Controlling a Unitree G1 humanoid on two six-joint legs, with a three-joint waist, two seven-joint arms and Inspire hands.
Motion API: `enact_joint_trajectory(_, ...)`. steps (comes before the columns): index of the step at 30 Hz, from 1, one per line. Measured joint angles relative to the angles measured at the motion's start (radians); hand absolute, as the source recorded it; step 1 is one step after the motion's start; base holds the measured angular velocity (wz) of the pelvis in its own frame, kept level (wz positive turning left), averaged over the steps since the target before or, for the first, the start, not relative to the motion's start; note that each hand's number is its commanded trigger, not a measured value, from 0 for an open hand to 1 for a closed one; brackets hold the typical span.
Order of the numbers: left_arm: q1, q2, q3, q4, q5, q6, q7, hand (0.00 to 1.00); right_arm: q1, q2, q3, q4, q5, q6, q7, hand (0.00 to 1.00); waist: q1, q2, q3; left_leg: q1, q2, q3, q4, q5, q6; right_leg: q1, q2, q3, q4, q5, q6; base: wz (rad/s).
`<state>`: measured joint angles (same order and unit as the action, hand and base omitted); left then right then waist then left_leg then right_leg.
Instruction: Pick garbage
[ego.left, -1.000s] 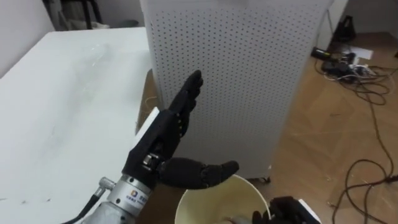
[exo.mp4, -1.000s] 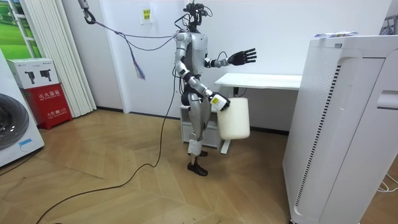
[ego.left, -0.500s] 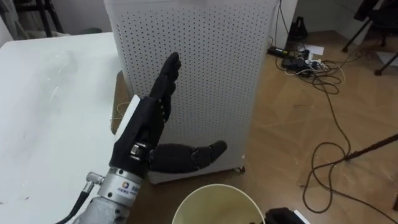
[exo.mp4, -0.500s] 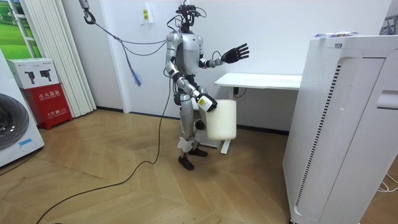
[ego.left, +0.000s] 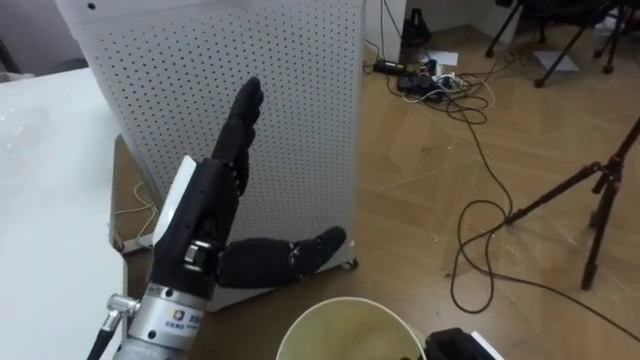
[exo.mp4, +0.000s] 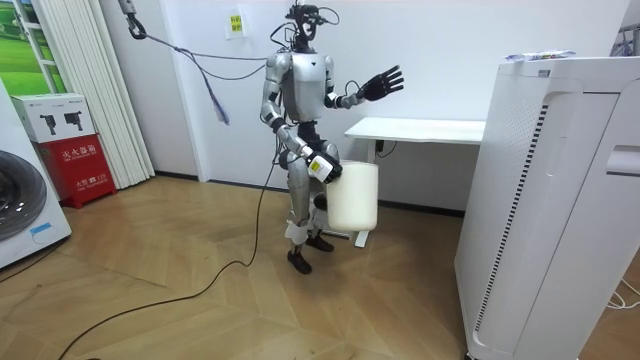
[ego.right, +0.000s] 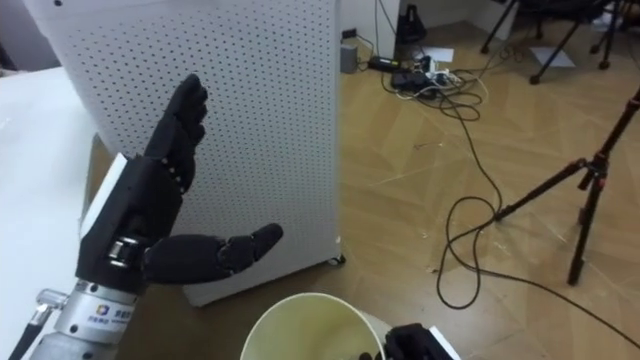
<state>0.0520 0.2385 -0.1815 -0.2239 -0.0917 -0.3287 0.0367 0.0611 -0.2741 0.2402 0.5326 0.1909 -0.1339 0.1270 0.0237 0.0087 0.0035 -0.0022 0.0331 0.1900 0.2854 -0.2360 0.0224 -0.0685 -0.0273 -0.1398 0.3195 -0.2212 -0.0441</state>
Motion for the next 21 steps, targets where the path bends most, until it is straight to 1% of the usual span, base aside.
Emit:
enact_joint_trajectory(2, 0.0, 0.001, 0.003, 0.0, 0.006, -0.002, 0.005, 0.0, 0.0, 0.002, -0.008, -0.001, 0.001, 0.0, -0.002, 1.0, -0.002, 0.001, 0.0001, 0.012, -0.002, -0.007, -0.019, 0.003, -0.004, 0.012, 0.002, -0.001, -0.013, 0.0, 0.0, -0.03)
enact_joint_trajectory(3, 0.0, 0.005, 0.003, 0.0, 0.007, -0.002, 0.007, 0.0, 0.0, 0.003, -0.011, -0.001, 0.0, 0.0, -0.005, 1.0, -0.006, 0.001, 0.0003, 0.016, -0.003, -0.011, -0.021, 0.003, -0.004, 0.016, 0.002, 0.0, -0.014, 0.0, 0.001, 0.0)
enact_joint_trajectory(6, -0.001, 0.01, 0.005, 0.0, 0.011, -0.002, 0.022, 0.0, 0.0, 0.007, -0.01, -0.002, 0.0, -0.004, -0.009, 1.0, -0.006, 0.001, 0.0009, 0.02, -0.004, -0.025, -0.021, 0.003, -0.004, 0.019, 0.004, 0.003, -0.014, 0.001, 0.001, -0.11)
enact_joint_trajectory(7, -0.001, 0.008, 0.007, 0.0, 0.015, -0.002, 0.026, 0.0, 0.0, 0.012, -0.01, -0.003, 0.002, -0.005, -0.009, 1.0, -0.002, 0.0, 0.0014, 0.022, -0.004, -0.033, -0.02, 0.003, -0.005, 0.018, 0.006, 0.008, -0.013, 0.001, 0.001, -0.24)
enact_joint_trajectory(8, -0.001, 0.006, 0.014, 0.0, 0.017, -0.002, 0.026, 0.0, 0.0, 0.017, -0.009, -0.003, 0.001, -0.009, -0.009, 1.0, 0.01, 0.0, 0.0018, 0.023, -0.003, -0.032, -0.017, 0.003, -0.005, 0.02, 0.009, 0.02, -0.012, 0.001, 0.001, -0.29)
enact_joint_trajectory(9, 0.0, 0.004, 0.02, 0.0, 0.018, -0.002, 0.026, 0.0, 0.0, 0.018, -0.006, -0.002, 0.001, -0.01, -0.009, 1.0, 0.013, 0.0, 0.003, 0.023, -0.002, -0.032, -0.014, 0.003, -0.005, 0.02, 0.011, 0.025, -0.012, 0.001, 0.001, -0.27)
enact_joint_trajectory(10, 0.002, 0.004, 0.027, 0.0, 0.018, -0.002, 0.033, 0.0, 0.004, 0.022, -0.005, -0.002, 0.003, -0.01, -0.008, 1.0, 0.013, 0.002, 0.0061, 0.021, 0.001, -0.032, -0.002, 0.001, -0.007, 0.022, 0.013, 0.027, -0.01, 0.001, 0.001, -0.12)
enact_joint_trajectory(11, 0.002, 0.004, 0.027, 0.0, 0.018, -0.002, 0.04, 0.0, 0.01, 0.023, -0.005, 0.001, 0.01, -0.01, -0.008, 1.0, 0.012, 0.004, 0.0111, 0.009, 0.007, -0.031, 0.038, -0.004, -0.016, 0.025, 0.014, 0.025, -0.007, 0.001, 0.001, -0.08)
enact_joint_trajectory(12, 0.002, 0.004, 0.028, 0.0, 0.018, -0.002, 0.043, 0.0, 0.009, 0.023, -0.004, 0.005, 0.013, -0.01, -0.008, 1.0, 0.013, 0.004, 0.0149, 0.001, 0.01, -0.031, 0.066, -0.008, -0.02, 0.023, 0.015, 0.024, -0.004, 0.0, 0.0, -0.14)
enact_joint_trajectory(13, 0.002, 0.004, 0.028, 0.0, 0.018, -0.002, 0.047, 0.0, 0.009, 0.023, 0.003, 0.008, 0.015, -0.01, -0.011, 1.0, 0.019, 0.005, 0.0168, -0.027, 0.015, -0.035, 0.131, -0.009, -0.022, 0.016, 0.014, 0.021, 0.01, -0.003, -0.004, -0.23)
enact_joint_trajectory(14, 0.002, 0.004, 0.028, 0.002, 0.019, -0.002, 0.048, 0.0, 0.009, 0.024, 0.006, 0.008, 0.015, -0.01, -0.015, 1.0, 0.02, 0.007, 0.0187, -0.066, 0.024, -0.039, 0.214, -0.009, -0.022, 0.018, 0.012, -0.003, 0.011, -0.005, -0.008, -0.25)
enact_joint_trajectory(15, 0.002, 0.003, 0.028, 0.005, 0.019, -0.002, 0.049, 0.0, 0.009, 0.023, 0.01, 0.01, 0.015, -0.01, -0.015, 1.0, 0.021, 0.008, 0.0189, -0.087, 0.028, -0.039, 0.258, -0.009, -0.022, 0.025, 0.012, -0.01, 0.01, -0.01, -0.016, -0.2)
enact_joint_trajectory(16, 0.002, 0.0, 0.028, 0.016, 0.025, -0.002, 0.049, 0.0, 0.009, 0.022, 0.014, 0.012, 0.014, -0.01, -0.013, 1.0, 0.023, 0.017, 0.0249, -0.135, 0.047, -0.038, 0.357, -0.007, -0.024, 0.037, 0.019, -0.007, 0.006, -0.016, -0.025, -0.07)
enact_joint_trajectory(17, 0.004, -0.002, 0.026, 0.025, 0.032, -0.001, 0.049, 0.0, 0.011, 0.023, 0.014, 0.015, 0.014, -0.01, -0.014, 1.0, 0.013, 0.019, 0.0297, -0.181, 0.043, -0.054, 0.408, -0.012, -0.036, 0.041, 0.023, -0.003, 0.011, -0.025, -0.032, 0.1)
enact_joint_trajectory(18, 0.0, -0.009, 0.023, 0.028, 0.033, -0.001, 0.049, 0.0, 0.01, 0.024, 0.012, 0.021, 0.014, -0.01, -0.017, 1.0, 0.006, 0.018, 0.0309, -0.235, 0.036, -0.068, 0.386, -0.014, -0.033, 0.033, 0.023, 0.001, 0.015, -0.035, -0.034, 0.17)
enact_joint_trajectory(19, -0.003, -0.01, 0.023, 0.028, 0.033, -0.002, 0.049, 0.0, 0.01, 0.02, 0.012, 0.024, 0.015, -0.01, -0.02, 1.0, 0.007, 0.017, 0.0311, -0.264, 0.026, -0.069, 0.37, -0.014, -0.034, 0.028, 0.019, 0.002, 0.022, -0.046, -0.034, 0.15)
enact_joint_trajectory(20, -0.002, -0.009, 0.023, 0.032, 0.033, -0.002, 0.051, 0.0, 0.011, 0.015, 0.012, 0.034, 0.015, -0.01, -0.02, 1.0, 0.01, 0.005, 0.0387, -0.313, 0.011, -0.075, 0.306, -0.003, -0.039, 0.027, 0.012, 0.005, 0.041, -0.07, -0.035, 0.0)
enact_joint_trajectory(21, 0.001, -0.01, 0.023, 0.036, 0.037, -0.002, 0.059, 0.0, 0.011, 0.014, 0.011, 0.048, 0.015, -0.01, -0.02, 1.0, 0.015, 0.007, 0.0369, -0.351, 0.001, -0.078, 0.2, 0.033, -0.052, 0.029, 0.006, 0.003, 0.061, -0.09, -0.031, -0.04)
